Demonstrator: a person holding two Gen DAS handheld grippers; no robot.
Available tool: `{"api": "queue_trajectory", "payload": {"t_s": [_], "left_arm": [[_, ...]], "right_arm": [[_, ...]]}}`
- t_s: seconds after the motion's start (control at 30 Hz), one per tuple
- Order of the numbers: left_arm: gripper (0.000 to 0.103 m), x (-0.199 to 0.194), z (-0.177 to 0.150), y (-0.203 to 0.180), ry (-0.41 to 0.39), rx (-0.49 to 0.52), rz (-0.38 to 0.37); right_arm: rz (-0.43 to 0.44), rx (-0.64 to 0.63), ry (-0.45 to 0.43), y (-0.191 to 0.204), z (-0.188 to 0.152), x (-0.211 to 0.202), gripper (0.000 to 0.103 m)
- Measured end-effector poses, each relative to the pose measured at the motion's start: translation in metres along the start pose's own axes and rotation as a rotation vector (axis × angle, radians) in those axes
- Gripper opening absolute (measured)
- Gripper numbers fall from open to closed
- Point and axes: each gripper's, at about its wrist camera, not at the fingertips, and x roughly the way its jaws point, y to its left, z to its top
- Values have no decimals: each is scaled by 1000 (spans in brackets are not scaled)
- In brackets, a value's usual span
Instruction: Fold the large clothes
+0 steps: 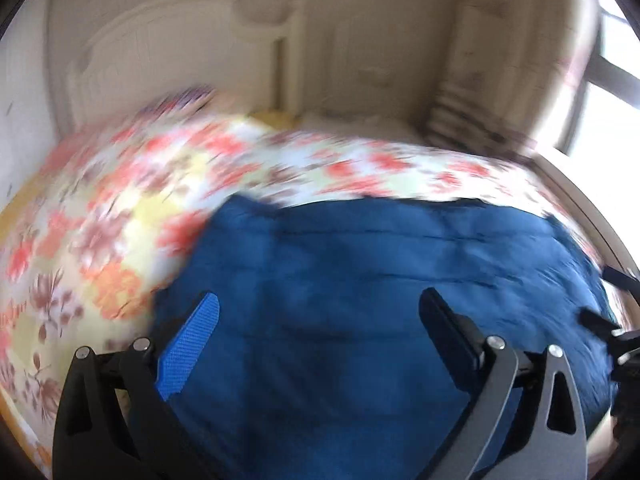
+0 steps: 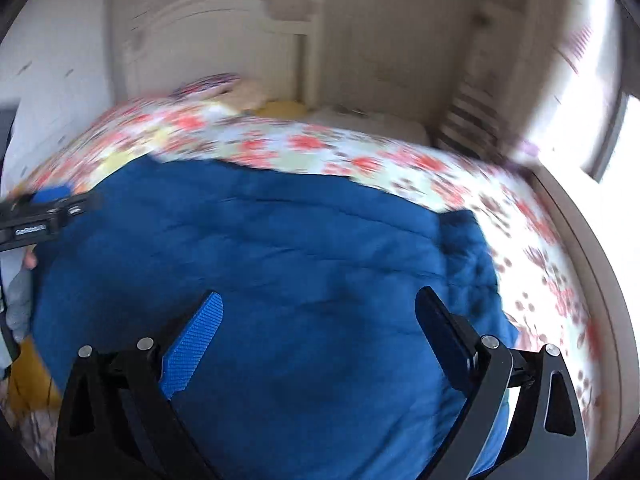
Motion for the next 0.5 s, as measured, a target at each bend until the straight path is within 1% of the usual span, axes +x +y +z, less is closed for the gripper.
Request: {"api": "queue_trajectory", "payload": {"t_s": [0.03, 0.07, 0.1, 0.13, 0.17, 0.2, 0.27, 0.33, 0.43, 0.5], "left_arm": [[100, -1, -3, -20, -4, 75, -7], [101, 4, -8, -37, 5, 137, 2], [101, 15, -14, -50, 32, 180, 13], [101, 28, -21, -58, 66, 206, 24], [101, 42, -29, -61, 79, 211, 33], [101, 45, -30, -57, 70, 191, 10], [101, 47, -26, -47, 103, 148, -42], [101, 48, -26, -40, 113, 117, -69], [101, 42, -28, -34, 106, 112, -41], [101, 29, -31, -16, 84, 88, -9]], "right_arm": [[21, -42, 8, 13, -2, 0, 92], [27, -75, 23, 24, -4, 4, 92], [14, -127, 61, 38, -11, 14, 92], [-6, -152, 77, 45, -15, 22, 92], [-7, -150, 56, 46, -19, 28, 93], [5, -133, 59, 43, -20, 30, 93], [14, -125, 71, 41, -19, 31, 93], [19, -119, 72, 40, -19, 30, 93], [11, -107, 69, 32, -20, 21, 93], [-7, -76, 56, 18, -26, 10, 93]]}}
